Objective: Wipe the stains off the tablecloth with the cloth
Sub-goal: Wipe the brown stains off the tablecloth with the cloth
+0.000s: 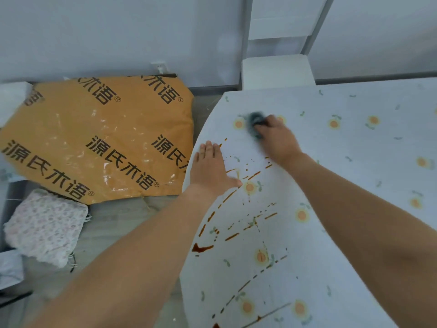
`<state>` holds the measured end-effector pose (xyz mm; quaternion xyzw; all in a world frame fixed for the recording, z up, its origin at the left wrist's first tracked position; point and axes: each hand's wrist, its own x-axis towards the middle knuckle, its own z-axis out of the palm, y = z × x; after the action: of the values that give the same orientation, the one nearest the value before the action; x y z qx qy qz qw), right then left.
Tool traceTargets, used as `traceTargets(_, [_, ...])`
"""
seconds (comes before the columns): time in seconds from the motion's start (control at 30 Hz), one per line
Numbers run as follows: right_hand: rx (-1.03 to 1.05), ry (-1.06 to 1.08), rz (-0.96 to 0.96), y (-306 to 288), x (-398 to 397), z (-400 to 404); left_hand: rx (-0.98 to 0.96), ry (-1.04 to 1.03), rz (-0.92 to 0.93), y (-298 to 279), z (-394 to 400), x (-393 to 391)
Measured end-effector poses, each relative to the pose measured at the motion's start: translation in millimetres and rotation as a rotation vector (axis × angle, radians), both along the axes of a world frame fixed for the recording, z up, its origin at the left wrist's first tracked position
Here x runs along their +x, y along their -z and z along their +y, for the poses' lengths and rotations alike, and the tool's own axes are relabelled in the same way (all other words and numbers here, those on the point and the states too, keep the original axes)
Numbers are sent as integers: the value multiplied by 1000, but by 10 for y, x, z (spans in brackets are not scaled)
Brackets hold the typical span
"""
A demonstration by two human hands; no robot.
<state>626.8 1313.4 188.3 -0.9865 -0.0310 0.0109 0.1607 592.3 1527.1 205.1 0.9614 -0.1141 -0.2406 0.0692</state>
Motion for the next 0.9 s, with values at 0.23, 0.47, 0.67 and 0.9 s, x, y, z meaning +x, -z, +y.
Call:
traceTargets(0.23, [130, 309, 56, 6, -21, 545, -51, -35, 81, 23, 130, -168])
traceTargets(0.47, [-65, 96, 35, -23, -646, -34, -59, -46, 88, 37, 142, -203])
traceTargets(0.67, [95, 571, 50, -84, -830, 249, -3, -30, 58, 15, 135, -790])
traceTargets(0.9, [-26, -162, 94, -43, -1118, 276, -12, -26, 87, 54, 128, -903])
